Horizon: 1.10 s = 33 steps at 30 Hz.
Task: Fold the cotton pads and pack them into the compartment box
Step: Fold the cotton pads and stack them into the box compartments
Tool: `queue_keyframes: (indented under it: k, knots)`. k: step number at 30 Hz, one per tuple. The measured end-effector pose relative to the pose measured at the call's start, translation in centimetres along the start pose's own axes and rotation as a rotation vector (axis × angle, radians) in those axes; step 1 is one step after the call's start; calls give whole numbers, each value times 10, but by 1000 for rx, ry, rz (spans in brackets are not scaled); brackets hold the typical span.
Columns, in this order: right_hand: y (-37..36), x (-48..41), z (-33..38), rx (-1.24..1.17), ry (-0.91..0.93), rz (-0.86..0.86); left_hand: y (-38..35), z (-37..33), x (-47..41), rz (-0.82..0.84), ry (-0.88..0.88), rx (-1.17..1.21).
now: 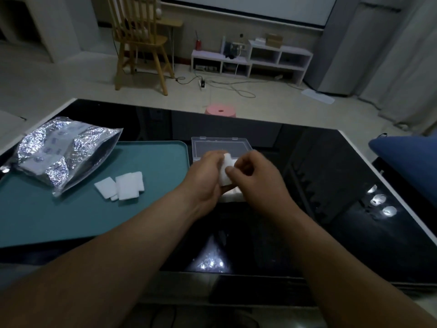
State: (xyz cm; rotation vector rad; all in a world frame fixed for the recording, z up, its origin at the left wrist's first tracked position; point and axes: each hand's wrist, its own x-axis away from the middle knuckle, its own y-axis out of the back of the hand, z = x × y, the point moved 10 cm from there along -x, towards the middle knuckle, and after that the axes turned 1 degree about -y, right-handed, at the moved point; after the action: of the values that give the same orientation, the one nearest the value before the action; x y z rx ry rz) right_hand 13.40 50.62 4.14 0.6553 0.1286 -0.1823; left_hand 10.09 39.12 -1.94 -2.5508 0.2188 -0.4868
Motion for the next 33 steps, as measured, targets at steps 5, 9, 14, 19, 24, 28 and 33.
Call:
queue_keyframes:
  k: [5, 9, 14, 19, 24, 28, 33]
  knots:
    - [18, -6, -4, 50, 17, -41, -30, -3, -2, 57, -37, -84]
    - [27, -10, -18, 85, -13, -101, -38, 2, -7, 21, -82, -220]
    - [29, -12, -29, 98, -35, -101, -42, 8, -6, 57, -42, -228]
    - [64, -27, -60, 35, -175, -195, -40, -5, -18, 49, -289, -759]
    - [57, -31, -102, 153, -316, -65, -42, 15, -21, 92, -454, -1536]
    - [41, -33, -101, 264, -283, -11, -41, 22, -20, 74, -511, -1649]
    - [36, -33, -97, 400, -262, -25, -39, 22, -22, 54, -541, -1680]
